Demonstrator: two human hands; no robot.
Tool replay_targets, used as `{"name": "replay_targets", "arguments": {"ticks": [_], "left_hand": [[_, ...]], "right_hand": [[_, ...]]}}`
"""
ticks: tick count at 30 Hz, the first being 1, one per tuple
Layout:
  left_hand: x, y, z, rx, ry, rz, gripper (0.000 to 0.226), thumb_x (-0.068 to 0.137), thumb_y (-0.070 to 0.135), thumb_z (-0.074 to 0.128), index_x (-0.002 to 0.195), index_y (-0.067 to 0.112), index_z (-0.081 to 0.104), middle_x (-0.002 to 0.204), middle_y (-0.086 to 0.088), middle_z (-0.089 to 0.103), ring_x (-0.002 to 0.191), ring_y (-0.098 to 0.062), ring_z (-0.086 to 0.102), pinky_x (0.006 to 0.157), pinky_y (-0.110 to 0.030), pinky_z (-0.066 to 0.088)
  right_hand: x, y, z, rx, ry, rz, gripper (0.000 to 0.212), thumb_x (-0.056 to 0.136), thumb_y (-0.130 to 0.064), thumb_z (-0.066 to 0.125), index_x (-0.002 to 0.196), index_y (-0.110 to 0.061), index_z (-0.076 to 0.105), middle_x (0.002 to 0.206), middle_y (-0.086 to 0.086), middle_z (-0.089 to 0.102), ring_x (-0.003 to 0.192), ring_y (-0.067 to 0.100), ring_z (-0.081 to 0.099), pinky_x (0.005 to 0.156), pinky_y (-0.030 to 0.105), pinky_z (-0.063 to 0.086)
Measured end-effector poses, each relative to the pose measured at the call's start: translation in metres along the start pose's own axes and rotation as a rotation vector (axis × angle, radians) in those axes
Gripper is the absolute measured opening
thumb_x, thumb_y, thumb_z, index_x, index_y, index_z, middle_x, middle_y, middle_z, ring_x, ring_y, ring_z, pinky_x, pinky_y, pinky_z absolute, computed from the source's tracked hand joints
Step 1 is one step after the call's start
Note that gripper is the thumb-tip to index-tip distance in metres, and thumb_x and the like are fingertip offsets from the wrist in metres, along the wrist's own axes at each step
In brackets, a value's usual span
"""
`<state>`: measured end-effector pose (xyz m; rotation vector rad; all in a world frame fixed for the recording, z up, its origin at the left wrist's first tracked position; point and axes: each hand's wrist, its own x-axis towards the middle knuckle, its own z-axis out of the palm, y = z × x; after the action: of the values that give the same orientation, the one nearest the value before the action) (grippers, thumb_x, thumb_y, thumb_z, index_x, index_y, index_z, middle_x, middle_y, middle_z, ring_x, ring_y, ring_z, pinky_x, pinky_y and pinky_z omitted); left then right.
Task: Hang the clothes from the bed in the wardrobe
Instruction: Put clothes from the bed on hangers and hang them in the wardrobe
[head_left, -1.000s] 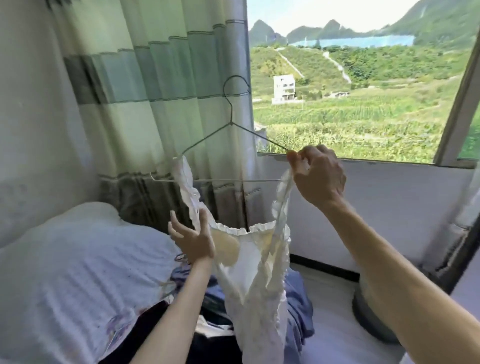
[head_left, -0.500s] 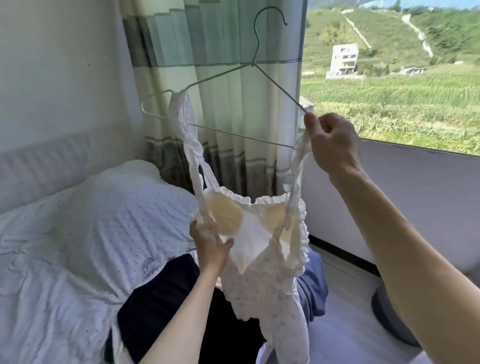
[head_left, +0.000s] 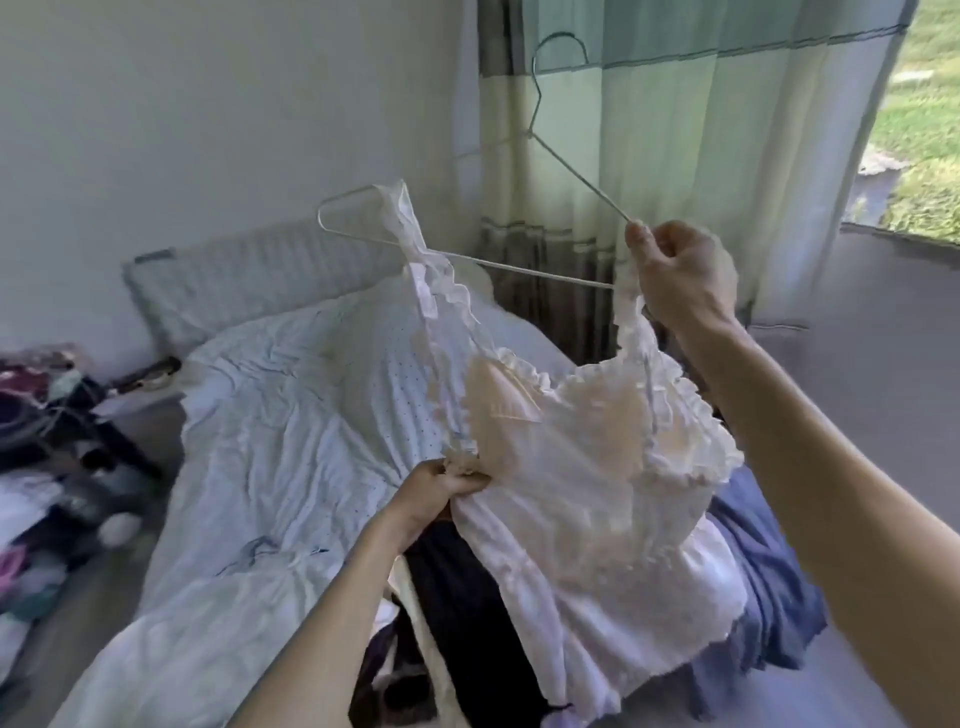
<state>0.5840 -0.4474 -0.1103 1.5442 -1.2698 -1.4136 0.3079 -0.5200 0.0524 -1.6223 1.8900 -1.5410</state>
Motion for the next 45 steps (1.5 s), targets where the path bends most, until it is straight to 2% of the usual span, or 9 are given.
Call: {"name": "replay_targets", "arguments": {"ticks": [6, 13, 17, 22, 25, 32, 35, 40, 45], "left_hand": [[-0.103, -0.059, -0.129, 0.115, 0.161, -0.258, 0.04, 0.075, 0.022, 0.083, 0.111, 0.008, 0.073, 0.112, -0.011, 0.073, 0.099, -0.019, 0.07, 0.079, -0.03, 0.054], [-0.223, -0.122, -0.243, 0.073, 0.283, -0.603, 0.043, 0.066, 0.02, 0.087, 0.101, 0.008, 0.064, 0.098, -0.009, 0.069, 0.083, -0.018, 0.064, 0.068, -0.025, 0.049], [-0.263, -0.174, -0.32, -0.076, 0.43, -0.673, 0.073, 0.056, 0.014, 0.088, 0.122, -0.007, 0.064, 0.124, -0.024, 0.066, 0.117, -0.038, 0.063, 0.11, -0.046, 0.042], [-0.249, -0.272, -0.413, -0.053, 0.62, -0.887, 0.081, 0.044, 0.02, 0.089, 0.118, 0.0, 0.065, 0.109, -0.017, 0.07, 0.094, -0.031, 0.068, 0.094, -0.044, 0.053], [-0.215, -0.264, -0.417, 0.134, 0.631, -0.938, 0.039, 0.07, 0.018, 0.076, 0.102, 0.004, 0.059, 0.09, -0.012, 0.061, 0.077, -0.022, 0.059, 0.064, -0.028, 0.043], [-0.121, -0.405, -0.484, 0.319, 0.526, -1.093, 0.051, 0.071, 0.037, 0.067, 0.114, 0.011, 0.064, 0.119, -0.009, 0.065, 0.111, -0.027, 0.063, 0.091, -0.031, 0.05], [-0.094, -0.39, -0.499, 0.461, 0.496, -1.102, 0.032, 0.087, 0.035, 0.06, 0.115, 0.019, 0.063, 0.118, -0.004, 0.065, 0.113, -0.025, 0.062, 0.087, -0.026, 0.044], [-0.045, -0.421, -0.527, 0.528, 0.459, -1.107, 0.073, 0.082, 0.042, 0.062, 0.145, 0.024, 0.029, 0.141, -0.01, 0.038, 0.129, -0.032, 0.043, 0.103, -0.043, 0.041], [0.023, -0.438, -0.54, 0.782, 0.464, -0.628, 0.093, 0.087, 0.03, 0.052, 0.156, 0.037, -0.009, 0.166, -0.001, -0.011, 0.153, -0.026, -0.001, 0.124, -0.047, 0.006]], "right_hand": [[-0.051, -0.059, 0.13, 0.008, -0.299, -0.135, 0.05, 0.091, -0.058, 0.044, 0.083, -0.014, 0.066, 0.082, 0.004, 0.068, 0.088, 0.033, 0.063, 0.075, 0.038, 0.049], [-0.149, -0.112, 0.255, 0.098, -0.645, -0.229, 0.043, 0.093, -0.051, 0.045, 0.074, -0.015, 0.059, 0.065, -0.002, 0.061, 0.076, 0.031, 0.056, 0.065, 0.034, 0.04], [-0.187, -0.13, 0.318, 0.106, -0.752, -0.262, 0.043, 0.097, -0.046, 0.047, 0.076, -0.012, 0.061, 0.064, -0.002, 0.055, 0.073, 0.03, 0.053, 0.061, 0.033, 0.035], [-0.233, -0.128, 0.412, 0.026, -0.868, -0.262, 0.045, 0.099, -0.049, 0.043, 0.066, -0.02, 0.051, 0.067, 0.001, 0.058, 0.069, 0.027, 0.057, 0.058, 0.03, 0.039], [-0.269, -0.108, 0.48, -0.063, -0.959, -0.26, 0.044, 0.1, -0.051, 0.041, 0.068, -0.021, 0.05, 0.072, 0.002, 0.058, 0.071, 0.028, 0.057, 0.054, 0.028, 0.033], [-0.337, -0.054, 0.611, -0.326, -1.096, -0.135, 0.039, 0.1, -0.047, 0.043, 0.097, -0.017, 0.068, 0.107, 0.008, 0.062, 0.101, 0.034, 0.056, 0.085, 0.04, 0.042], [-0.35, -0.035, 0.652, -0.392, -1.105, -0.11, 0.038, 0.099, -0.045, 0.046, 0.098, -0.015, 0.069, 0.105, 0.01, 0.063, 0.101, 0.035, 0.056, 0.085, 0.041, 0.041], [-0.359, -0.013, 0.705, -0.481, -1.152, -0.128, 0.037, 0.099, -0.047, 0.048, 0.098, -0.017, 0.07, 0.106, 0.008, 0.063, 0.102, 0.034, 0.056, 0.084, 0.041, 0.04], [-0.368, 0.015, 0.766, -0.577, -1.248, -0.077, 0.039, 0.099, -0.051, 0.044, 0.1, -0.021, 0.069, 0.108, 0.004, 0.062, 0.102, 0.029, 0.056, 0.089, 0.04, 0.041]]}}
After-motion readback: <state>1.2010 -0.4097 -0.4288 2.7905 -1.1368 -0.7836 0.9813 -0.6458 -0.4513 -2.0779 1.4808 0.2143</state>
